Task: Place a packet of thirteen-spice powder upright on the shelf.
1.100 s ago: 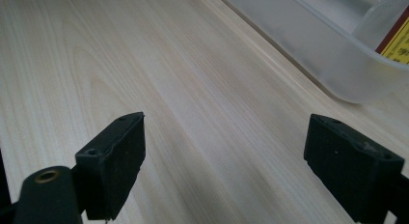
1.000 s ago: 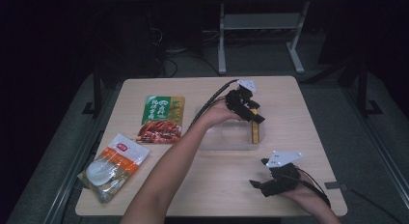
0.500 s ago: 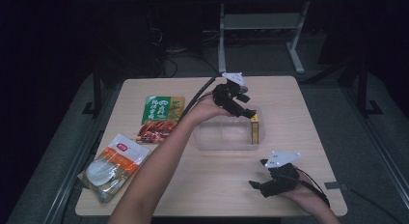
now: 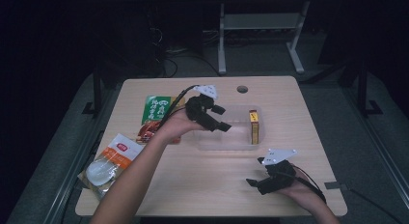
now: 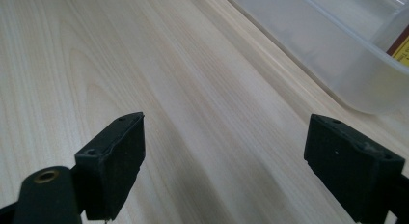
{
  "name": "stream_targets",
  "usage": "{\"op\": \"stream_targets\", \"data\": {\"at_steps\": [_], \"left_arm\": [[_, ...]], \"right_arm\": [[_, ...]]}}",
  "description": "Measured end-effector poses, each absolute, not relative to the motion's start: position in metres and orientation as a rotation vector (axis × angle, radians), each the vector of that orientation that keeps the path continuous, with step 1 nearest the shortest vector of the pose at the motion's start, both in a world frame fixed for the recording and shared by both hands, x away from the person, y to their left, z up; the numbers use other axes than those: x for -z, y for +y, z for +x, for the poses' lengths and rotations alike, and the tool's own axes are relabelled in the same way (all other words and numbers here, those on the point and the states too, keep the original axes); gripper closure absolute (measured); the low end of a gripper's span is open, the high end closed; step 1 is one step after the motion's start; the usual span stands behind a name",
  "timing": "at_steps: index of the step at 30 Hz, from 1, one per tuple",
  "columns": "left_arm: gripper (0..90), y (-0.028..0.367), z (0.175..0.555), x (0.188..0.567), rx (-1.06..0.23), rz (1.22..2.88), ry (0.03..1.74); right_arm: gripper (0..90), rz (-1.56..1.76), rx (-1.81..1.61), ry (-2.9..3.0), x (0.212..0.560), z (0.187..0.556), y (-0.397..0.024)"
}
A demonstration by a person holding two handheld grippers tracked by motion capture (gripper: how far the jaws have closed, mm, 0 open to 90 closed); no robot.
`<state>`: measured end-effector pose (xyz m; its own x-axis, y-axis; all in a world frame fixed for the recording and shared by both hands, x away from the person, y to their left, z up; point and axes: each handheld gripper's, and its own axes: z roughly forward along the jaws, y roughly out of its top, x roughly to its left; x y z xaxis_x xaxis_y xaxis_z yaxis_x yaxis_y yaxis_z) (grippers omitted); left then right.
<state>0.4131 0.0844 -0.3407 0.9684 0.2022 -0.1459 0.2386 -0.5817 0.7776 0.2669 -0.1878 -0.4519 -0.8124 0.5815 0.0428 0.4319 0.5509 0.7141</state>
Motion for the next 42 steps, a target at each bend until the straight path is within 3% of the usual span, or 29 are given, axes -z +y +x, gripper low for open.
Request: {"op": "stream_targets", "data": {"at_steps": [29,42], "left_arm": [[23.4,0.216,0.328,0.408,-0.072,2.188,0.599],[23.8,0.242,0.336,0.416,-0.143,2.205,0.722]], "right_arm": [[14.0,0.853,-1.088,2.588,0.456,0.272,-0.185],[14.0,0.850,-1.084,2.592,0.457,0.272,-0.185]]}}
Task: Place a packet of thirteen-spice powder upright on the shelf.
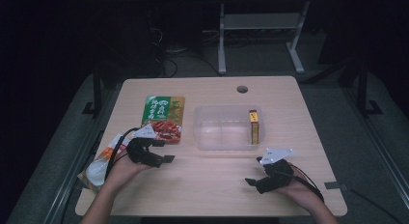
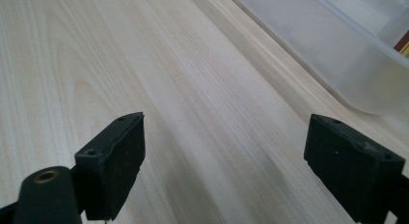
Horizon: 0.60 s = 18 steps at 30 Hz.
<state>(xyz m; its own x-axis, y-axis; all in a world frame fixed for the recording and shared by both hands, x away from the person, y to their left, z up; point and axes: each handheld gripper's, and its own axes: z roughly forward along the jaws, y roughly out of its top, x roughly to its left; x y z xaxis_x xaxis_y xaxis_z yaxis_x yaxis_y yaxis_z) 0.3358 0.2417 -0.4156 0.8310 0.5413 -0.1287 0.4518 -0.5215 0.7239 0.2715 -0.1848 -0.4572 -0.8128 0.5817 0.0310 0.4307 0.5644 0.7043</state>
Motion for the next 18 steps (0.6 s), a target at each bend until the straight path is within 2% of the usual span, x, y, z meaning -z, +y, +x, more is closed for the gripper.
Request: {"op": "stream_targets", "data": {"at_steps": [18], "left_arm": [[24.4,0.263,0.386,0.403,-0.267,2.152,0.862]], "right_arm": [[14.0,0.882,-1.084,2.576,0.457,0.268,-0.188]]}}
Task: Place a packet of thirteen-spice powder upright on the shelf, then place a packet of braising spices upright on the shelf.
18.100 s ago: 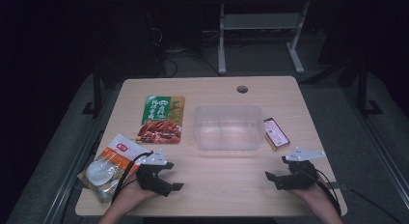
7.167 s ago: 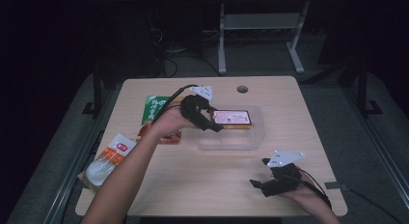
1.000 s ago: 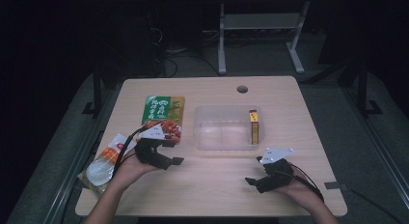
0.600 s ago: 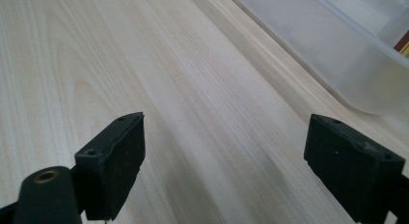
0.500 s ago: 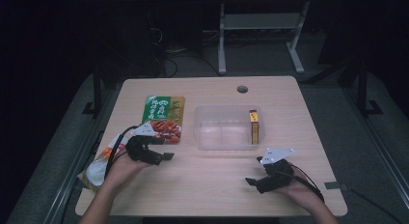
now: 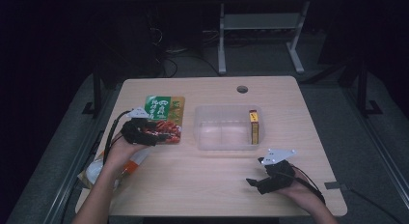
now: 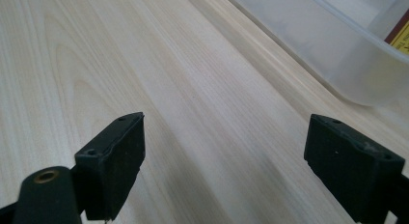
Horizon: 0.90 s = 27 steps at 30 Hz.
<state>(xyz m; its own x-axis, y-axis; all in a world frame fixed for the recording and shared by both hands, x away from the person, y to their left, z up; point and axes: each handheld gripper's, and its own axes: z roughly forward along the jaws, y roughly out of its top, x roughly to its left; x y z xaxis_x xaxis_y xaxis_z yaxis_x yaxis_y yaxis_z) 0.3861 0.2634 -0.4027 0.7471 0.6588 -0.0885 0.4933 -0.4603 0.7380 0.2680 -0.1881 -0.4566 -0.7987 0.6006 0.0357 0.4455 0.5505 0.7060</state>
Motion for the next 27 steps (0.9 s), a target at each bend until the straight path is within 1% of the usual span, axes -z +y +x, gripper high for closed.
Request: {"op": "stream_targets", "data": {"at_steps": [2,5,8,10,11,14,15,16,17,19,27], "left_arm": [[24.7,0.266,0.394,0.403,-0.291,2.152,0.886],[28.8,0.268,0.406,0.405,-0.313,2.156,0.919],[37.3,0.269,0.419,0.413,-0.321,2.134,0.974],[47.4,0.269,0.429,0.420,-0.307,2.134,1.006],[50.3,0.268,0.433,0.423,-0.309,2.153,1.027],[64.0,0.268,0.445,0.427,-0.337,2.159,1.062],[70.1,0.269,0.448,0.429,-0.355,2.145,1.070],[77.2,0.270,0.452,0.430,-0.343,2.141,1.096],[80.6,0.271,0.456,0.430,-0.341,2.172,1.119],[88.6,0.272,0.462,0.430,-0.361,2.165,1.130],[89.8,0.264,0.473,0.435,-0.333,2.247,1.163]], "right_arm": [[14.0,0.881,-1.086,2.573,0.457,0.268,-0.189],[14.0,0.876,-1.082,2.573,0.457,0.268,-0.190],[14.0,0.877,-1.084,2.573,0.457,0.270,-0.190],[14.0,0.881,-1.087,2.577,0.458,0.271,-0.189],[14.0,0.879,-1.085,2.580,0.458,0.271,-0.189],[14.1,0.885,-1.085,2.587,0.459,0.271,-0.188],[14.1,0.885,-1.086,2.587,0.459,0.271,-0.188],[14.1,0.880,-1.086,2.585,0.459,0.271,-0.189],[14.1,0.880,-1.087,2.584,0.458,0.270,-0.189],[14.1,0.880,-1.094,2.583,0.458,0.269,-0.190],[14.1,0.886,-1.101,2.575,0.456,0.269,-0.193]]}}
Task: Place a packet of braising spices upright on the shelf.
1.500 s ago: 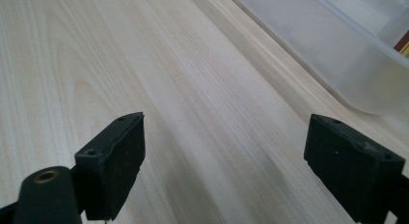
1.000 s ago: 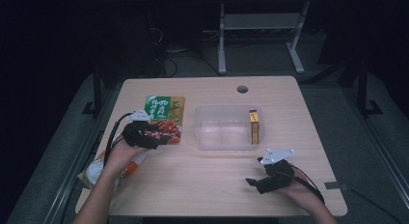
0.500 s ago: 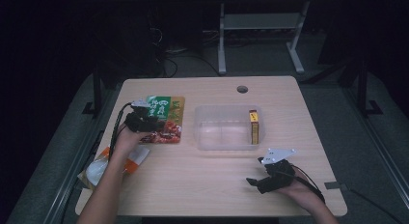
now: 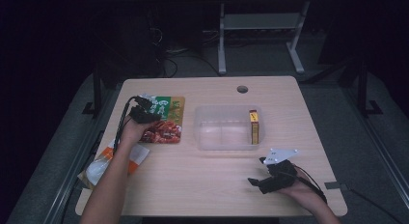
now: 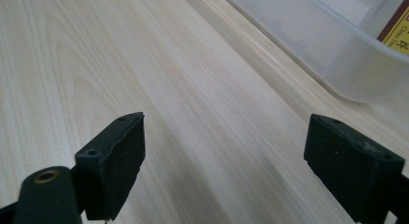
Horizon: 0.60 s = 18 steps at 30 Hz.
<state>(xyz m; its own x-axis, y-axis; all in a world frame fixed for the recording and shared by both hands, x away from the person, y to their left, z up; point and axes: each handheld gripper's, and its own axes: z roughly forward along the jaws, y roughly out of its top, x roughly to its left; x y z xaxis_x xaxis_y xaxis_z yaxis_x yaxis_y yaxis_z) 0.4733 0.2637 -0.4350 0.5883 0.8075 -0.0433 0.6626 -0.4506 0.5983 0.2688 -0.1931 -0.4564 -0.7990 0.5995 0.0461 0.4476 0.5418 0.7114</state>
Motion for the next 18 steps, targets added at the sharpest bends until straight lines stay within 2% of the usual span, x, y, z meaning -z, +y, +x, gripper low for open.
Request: {"op": "stream_targets", "data": {"at_steps": [10,18], "left_arm": [[90.0,0.254,0.473,0.449,-0.319,2.343,1.168],[90.0,0.249,0.464,0.449,-0.278,2.346,1.161]], "right_arm": [[14.1,0.880,-1.099,2.578,0.457,0.268,-0.191],[14.1,0.863,-1.093,2.585,0.456,0.266,-0.188]]}}
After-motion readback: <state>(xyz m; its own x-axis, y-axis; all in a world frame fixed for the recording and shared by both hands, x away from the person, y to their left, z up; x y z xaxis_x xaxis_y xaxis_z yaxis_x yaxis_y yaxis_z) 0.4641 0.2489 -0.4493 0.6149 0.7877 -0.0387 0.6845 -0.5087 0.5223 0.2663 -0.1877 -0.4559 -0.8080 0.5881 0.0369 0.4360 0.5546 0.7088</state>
